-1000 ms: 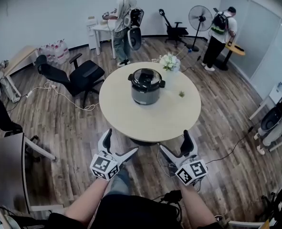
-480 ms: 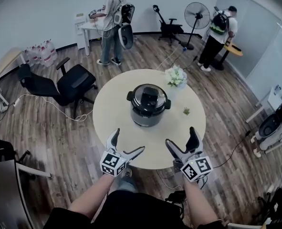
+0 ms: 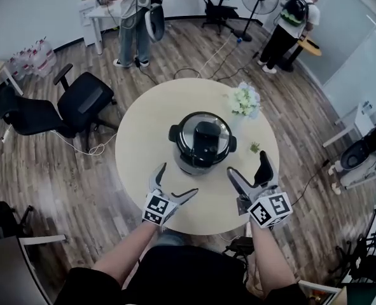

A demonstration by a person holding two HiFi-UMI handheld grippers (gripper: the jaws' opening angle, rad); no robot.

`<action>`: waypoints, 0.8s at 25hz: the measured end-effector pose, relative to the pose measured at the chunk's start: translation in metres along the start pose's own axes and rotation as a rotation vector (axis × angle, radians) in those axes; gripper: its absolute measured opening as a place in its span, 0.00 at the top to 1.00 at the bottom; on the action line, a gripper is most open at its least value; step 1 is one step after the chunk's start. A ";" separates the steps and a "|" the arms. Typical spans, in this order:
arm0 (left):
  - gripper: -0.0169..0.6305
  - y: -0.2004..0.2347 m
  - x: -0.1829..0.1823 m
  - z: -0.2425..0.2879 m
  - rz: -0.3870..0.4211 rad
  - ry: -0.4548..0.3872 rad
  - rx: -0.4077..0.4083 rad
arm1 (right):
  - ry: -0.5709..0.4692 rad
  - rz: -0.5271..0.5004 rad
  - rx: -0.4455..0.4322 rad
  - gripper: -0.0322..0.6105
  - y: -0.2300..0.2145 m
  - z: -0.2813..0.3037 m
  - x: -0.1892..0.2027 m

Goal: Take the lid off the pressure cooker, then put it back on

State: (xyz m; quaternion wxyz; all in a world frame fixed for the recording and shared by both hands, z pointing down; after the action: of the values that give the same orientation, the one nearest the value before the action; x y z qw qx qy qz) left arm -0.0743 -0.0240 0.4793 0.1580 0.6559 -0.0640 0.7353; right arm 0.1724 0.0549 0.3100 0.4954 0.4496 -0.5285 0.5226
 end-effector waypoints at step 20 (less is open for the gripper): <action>0.06 0.065 0.091 0.079 -0.113 0.268 0.015 | 0.135 -0.048 -0.148 0.08 -0.028 0.116 0.011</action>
State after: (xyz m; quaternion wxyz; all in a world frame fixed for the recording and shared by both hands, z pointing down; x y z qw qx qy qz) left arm -0.0285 -0.0955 0.5863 0.2013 0.5556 0.0001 0.8067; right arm 0.1925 -0.0618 0.3281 0.5741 0.3881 -0.5202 0.4992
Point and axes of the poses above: the fingertips, and each gripper's own axes: z forward along the fingers, y to its left, x out of its underside, the point moved 9 cm from there along -z, backward along the fingers, and after that the axes turned 12 degrees about x, right-handed, at the moved point
